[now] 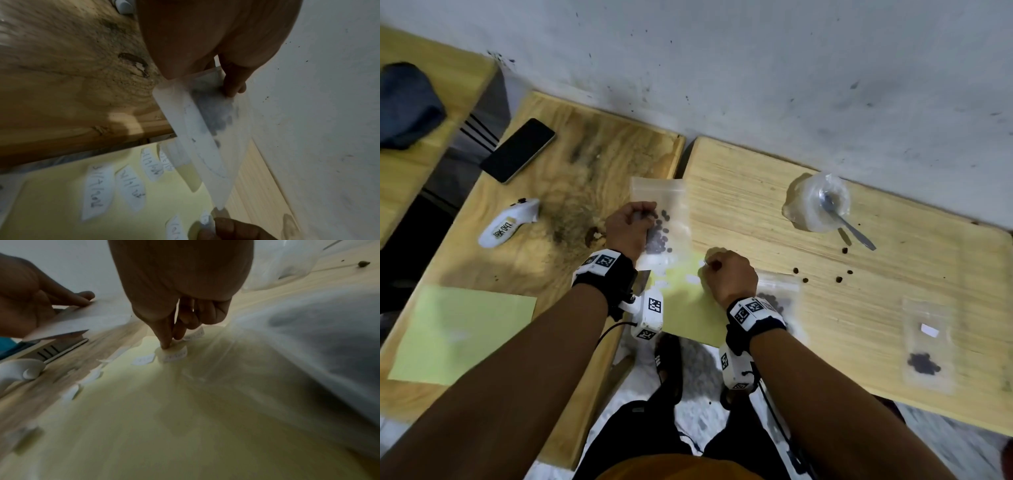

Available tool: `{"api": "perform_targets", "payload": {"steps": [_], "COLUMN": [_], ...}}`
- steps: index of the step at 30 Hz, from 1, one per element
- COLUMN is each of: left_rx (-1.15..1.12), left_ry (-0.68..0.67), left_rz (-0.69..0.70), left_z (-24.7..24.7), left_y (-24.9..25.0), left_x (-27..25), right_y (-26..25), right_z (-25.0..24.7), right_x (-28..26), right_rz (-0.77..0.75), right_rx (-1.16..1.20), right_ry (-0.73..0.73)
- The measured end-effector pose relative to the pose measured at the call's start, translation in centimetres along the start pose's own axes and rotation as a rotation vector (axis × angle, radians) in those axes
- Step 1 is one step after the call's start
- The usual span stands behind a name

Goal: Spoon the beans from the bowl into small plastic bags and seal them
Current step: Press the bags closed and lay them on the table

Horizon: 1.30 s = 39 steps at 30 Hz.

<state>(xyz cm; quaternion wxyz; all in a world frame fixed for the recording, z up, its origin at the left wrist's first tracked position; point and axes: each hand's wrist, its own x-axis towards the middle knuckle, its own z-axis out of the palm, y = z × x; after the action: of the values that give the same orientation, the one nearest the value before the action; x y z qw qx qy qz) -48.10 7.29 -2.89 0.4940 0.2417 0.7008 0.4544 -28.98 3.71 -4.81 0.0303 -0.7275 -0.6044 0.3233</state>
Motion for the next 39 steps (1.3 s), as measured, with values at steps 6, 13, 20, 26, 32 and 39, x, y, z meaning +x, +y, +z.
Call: {"api": "perform_targets", "payload": {"steps": [6,13,20,26,32,39], "left_rx": [-0.018,-0.045,0.019,0.205,0.271,0.254], "left_ry": [-0.017,-0.042,-0.146,-0.355,-0.507,-0.535], "left_rz": [0.035,0.061,0.124,0.204,0.247,0.244], "left_z": [-0.4,0.3,3.5,8.6,13.7,18.3], "left_y": [-0.3,-0.7,-0.1,0.3,0.6,0.6], "left_x": [0.1,-0.3,-3.2,-7.9,-12.3,-14.4], "right_y": [-0.5,0.8,1.3,4.2,8.1,11.6], "right_z": [-0.3,-1.9,-8.0,-13.1,-16.1,-18.6], "right_x": [0.7,0.9,-1.5,-2.9,-3.4,-3.3], "right_rz": [0.112,0.116,0.1,0.025,0.026,-0.015], "right_rx": [0.193,0.552,0.997,0.951,0.788,0.688], "right_ry": [-0.071,-0.024,0.0,0.013,0.072,0.129]}}
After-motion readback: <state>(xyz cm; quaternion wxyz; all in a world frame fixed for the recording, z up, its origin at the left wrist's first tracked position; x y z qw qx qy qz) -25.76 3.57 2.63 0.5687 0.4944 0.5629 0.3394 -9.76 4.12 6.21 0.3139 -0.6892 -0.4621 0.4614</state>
